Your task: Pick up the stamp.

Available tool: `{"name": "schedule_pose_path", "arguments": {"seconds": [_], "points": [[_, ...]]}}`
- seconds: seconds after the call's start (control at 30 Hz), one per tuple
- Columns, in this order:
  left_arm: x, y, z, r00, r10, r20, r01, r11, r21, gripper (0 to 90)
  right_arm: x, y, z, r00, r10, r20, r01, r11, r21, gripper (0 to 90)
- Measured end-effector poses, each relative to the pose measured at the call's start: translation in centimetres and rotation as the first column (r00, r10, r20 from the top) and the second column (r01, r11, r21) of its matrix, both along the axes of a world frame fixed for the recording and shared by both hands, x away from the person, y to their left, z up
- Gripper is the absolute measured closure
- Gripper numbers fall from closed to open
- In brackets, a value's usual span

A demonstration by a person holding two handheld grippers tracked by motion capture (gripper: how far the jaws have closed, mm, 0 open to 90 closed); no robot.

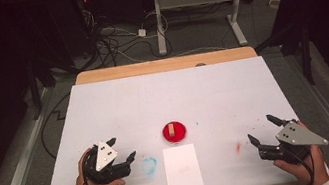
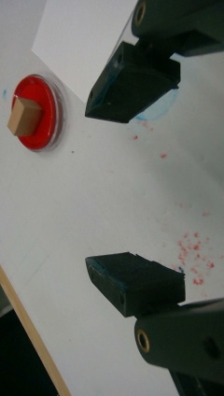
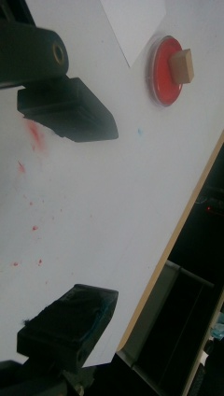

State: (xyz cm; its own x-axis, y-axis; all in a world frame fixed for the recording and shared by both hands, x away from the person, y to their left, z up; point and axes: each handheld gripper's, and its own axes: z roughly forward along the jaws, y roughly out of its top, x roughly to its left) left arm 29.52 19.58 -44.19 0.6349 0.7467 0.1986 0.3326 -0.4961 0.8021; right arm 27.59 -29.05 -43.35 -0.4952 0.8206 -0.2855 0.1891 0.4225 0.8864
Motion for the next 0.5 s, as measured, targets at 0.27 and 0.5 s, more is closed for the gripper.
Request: {"name": "schedule_pose_path", "arguments": {"seconds": [0.27,0.5], "points": [[0.5,-1.6,0.4,0.9994,-0.027,-0.021,0.028,0.999,0.034,25.5,0.0,0.1,-0.1,1.0,0.006,-0.005,-0.006,1.0,-0.006,19.3],[1.0,-2.9,0.9,0.998,-0.034,-0.053,0.035,0.9989,0.031,25.5,0.1,0.3,-0.4,0.9998,0.004,-0.02,-0.004,1.0,-0.031,19.3]]}}
